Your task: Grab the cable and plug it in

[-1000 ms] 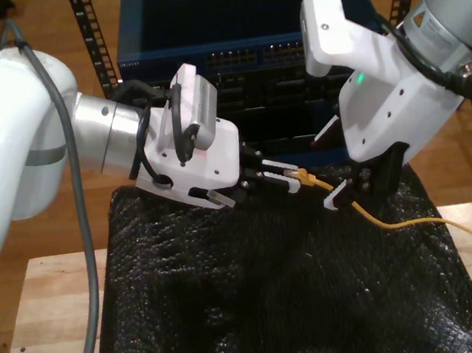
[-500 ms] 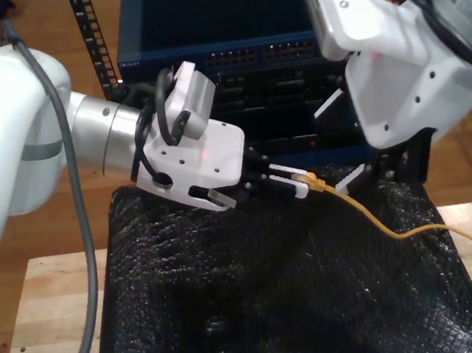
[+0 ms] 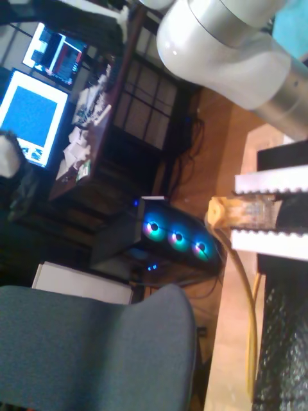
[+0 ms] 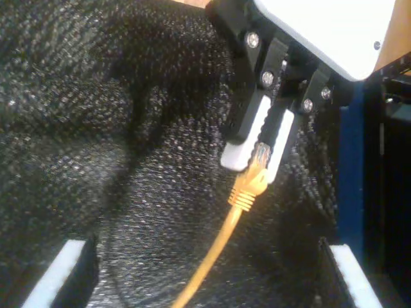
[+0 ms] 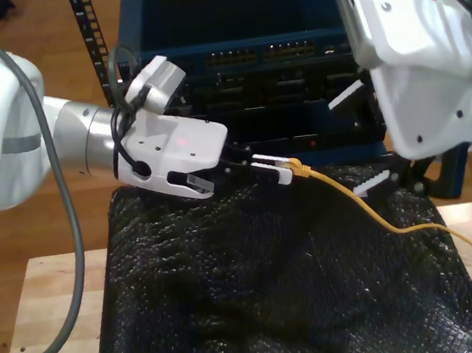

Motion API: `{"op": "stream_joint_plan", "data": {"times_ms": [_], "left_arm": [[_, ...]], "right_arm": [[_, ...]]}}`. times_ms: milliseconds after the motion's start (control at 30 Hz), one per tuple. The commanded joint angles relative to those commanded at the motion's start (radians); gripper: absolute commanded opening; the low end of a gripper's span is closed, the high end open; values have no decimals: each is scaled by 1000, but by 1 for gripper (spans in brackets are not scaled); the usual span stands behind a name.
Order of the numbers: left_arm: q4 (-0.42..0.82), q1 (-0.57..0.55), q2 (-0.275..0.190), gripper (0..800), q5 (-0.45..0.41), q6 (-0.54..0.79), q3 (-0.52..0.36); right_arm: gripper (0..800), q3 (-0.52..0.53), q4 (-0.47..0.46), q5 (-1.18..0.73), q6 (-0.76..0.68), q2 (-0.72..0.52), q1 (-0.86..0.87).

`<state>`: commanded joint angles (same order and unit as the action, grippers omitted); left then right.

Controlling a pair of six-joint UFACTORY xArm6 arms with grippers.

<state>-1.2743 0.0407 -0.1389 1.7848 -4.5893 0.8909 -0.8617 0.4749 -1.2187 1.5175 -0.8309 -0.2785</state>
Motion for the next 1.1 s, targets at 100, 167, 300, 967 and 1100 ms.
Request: {"op": "stream_joint_plan", "data": {"times_ms": [100, 167, 300, 967, 1100], "left_arm": [[-14, 2, 28, 13, 58, -21, 2], [-43, 6, 32, 11, 75, -23, 2], [-64, 20, 43, 11, 98, -23, 2], [-178, 23, 97, 11, 295, -23, 2], [-213, 23, 109, 11, 334, -23, 2]], "right_arm": [[796, 44, 2, 81, 43, -52, -3], [797, 69, 2, 117, 58, -87, -8], [797, 98, 2, 144, 68, -123, -9], [797, 143, 0, 304, 95, -160, -161], [797, 147, 0, 310, 100, -180, -161]]}}
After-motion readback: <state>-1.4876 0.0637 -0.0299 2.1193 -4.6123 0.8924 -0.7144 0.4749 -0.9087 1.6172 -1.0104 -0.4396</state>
